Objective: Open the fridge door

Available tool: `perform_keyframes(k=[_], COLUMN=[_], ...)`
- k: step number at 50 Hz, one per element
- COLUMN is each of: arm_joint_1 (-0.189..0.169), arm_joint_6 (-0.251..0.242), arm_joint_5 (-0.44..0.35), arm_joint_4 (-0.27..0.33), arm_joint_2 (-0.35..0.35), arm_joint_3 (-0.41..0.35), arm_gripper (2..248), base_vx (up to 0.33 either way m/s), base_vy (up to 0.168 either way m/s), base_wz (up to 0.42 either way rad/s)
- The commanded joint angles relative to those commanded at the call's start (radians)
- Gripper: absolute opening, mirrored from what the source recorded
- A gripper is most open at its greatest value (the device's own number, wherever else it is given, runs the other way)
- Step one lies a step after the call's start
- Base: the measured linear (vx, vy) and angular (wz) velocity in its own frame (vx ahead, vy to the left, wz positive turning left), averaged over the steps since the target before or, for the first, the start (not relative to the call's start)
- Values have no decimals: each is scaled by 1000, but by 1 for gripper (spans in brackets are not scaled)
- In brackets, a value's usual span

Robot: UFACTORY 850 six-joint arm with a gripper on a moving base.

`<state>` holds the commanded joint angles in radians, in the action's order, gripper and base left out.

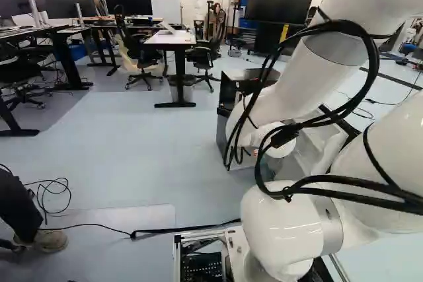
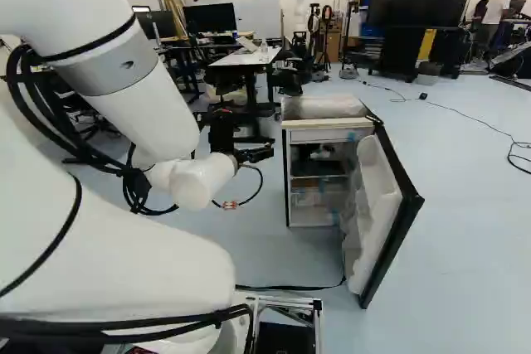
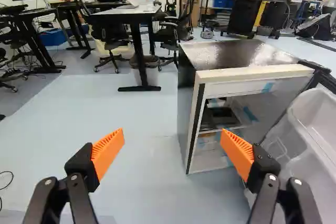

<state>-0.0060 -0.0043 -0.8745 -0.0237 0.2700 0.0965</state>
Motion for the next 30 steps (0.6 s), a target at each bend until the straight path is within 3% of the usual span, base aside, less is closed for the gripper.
perform_keyframes(k=[30], arm_joint_1=[6], arm_joint_6=[4], arm_joint_5=[2], arm_joint_4=[24], arm_joint_2=[9], arm_joint_3=[-9], arm_gripper=[247], base_vx=[0], base_vy=[0], base_wz=[0])
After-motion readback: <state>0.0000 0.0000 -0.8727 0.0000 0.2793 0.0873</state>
